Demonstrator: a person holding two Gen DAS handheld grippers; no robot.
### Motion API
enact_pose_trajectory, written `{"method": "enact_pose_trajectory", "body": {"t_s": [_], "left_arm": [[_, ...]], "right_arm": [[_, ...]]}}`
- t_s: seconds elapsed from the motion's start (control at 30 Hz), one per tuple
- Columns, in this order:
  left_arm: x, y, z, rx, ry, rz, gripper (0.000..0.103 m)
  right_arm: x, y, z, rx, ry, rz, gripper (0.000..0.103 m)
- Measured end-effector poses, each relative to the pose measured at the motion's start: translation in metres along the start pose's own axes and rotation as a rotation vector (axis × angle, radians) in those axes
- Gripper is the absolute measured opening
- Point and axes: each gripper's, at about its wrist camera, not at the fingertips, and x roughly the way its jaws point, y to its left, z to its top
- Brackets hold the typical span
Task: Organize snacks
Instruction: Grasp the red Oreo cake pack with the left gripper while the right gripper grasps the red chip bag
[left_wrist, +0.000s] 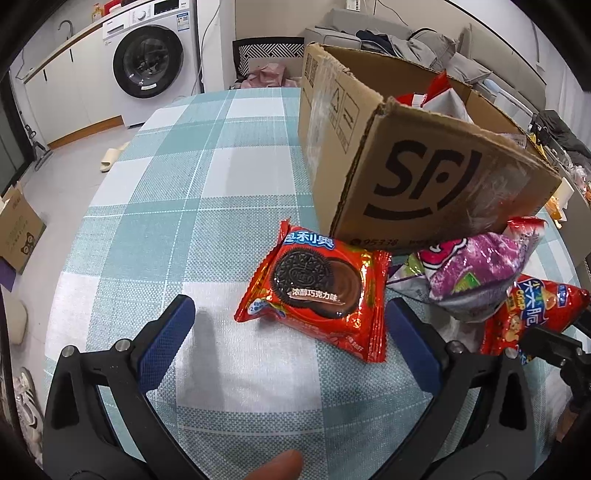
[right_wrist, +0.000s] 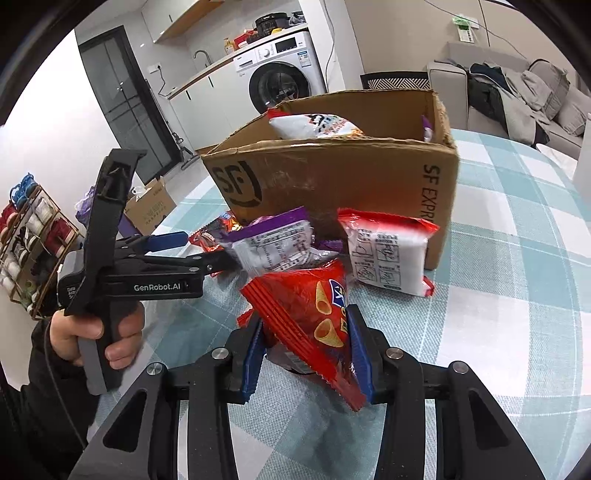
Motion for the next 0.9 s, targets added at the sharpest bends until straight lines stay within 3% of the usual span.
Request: {"method": "enact_pose_trajectory", "body": {"t_s": [0.13, 0.2, 0.43, 0.47, 0.57, 0.9], "left_arm": [[0.002, -0.001, 0.001, 0.004, -0.001, -0.005, 0.102], [0.001, -0.001, 0.001, 0.011, -0.006, -0.011, 0.097], [-0.007, -0.007, -0.003, 0.036, -0.012, -0.072, 0.063], [-0.008, -0.008, -0.004, 0.040, -0.015, -0.078, 0.054], [-0.011, -0.006, -0.006, 0.036, -0.023, -0.093, 0.046], [-0.031, -0.009, -0.011, 0.033, -0.057, -0.124, 0.042]], "right_arm": [[-0.006, -0.003, -0.003, 0.014, -0.004, 0.004, 0.042], [-0.005, -0.002, 0.000, 0.017, -0.007, 0.004, 0.042], [-0.004, -0.001, 0.000, 0.010, -0.005, 0.008, 0.042], [-0.003, -0.002, 0.000, 0.010, -0.006, 0.008, 0.042], [-0.003, -0.003, 0.000, 0.009, -0.008, 0.007, 0.042], [-0.009, -0.005, 0.001, 0.014, -0.021, 0.008, 0.042]]}}
